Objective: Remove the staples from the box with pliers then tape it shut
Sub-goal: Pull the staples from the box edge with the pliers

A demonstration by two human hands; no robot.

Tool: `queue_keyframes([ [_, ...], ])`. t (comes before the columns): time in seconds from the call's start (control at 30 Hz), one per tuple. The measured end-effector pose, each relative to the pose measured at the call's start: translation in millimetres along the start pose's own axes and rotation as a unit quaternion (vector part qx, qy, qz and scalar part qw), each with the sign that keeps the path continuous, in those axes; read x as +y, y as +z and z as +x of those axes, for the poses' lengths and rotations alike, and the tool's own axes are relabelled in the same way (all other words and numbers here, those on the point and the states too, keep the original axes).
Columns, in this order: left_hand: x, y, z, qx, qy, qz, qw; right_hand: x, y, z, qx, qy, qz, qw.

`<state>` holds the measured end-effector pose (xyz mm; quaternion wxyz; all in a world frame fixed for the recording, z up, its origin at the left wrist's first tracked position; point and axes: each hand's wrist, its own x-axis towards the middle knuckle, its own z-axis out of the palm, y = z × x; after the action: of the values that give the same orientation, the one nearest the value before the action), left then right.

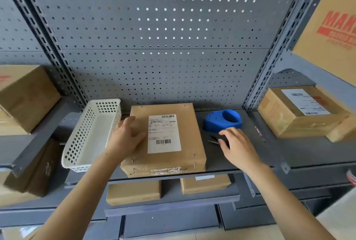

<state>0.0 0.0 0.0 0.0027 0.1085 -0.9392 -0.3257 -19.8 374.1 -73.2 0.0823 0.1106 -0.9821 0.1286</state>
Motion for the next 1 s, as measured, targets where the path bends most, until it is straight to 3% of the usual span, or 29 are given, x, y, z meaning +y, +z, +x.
queue_keyframes([
  [0.27, -8, 5, 3, 0.011, 0.015, -0.004, 1.0, 13, 6, -12, -0.02, 0.059, -0.063, 0.996],
  [0.43, -13, 5, 1, -0.001, 0.008, -0.012, 1.0, 23, 15, -21, -0.022, 0.054, -0.125, 0.99],
  [1.0, -22, 6, 7, -0.018, 0.011, -0.017, 1.0, 29, 28, -21, 0.016, 0.03, -0.135, 0.99],
])
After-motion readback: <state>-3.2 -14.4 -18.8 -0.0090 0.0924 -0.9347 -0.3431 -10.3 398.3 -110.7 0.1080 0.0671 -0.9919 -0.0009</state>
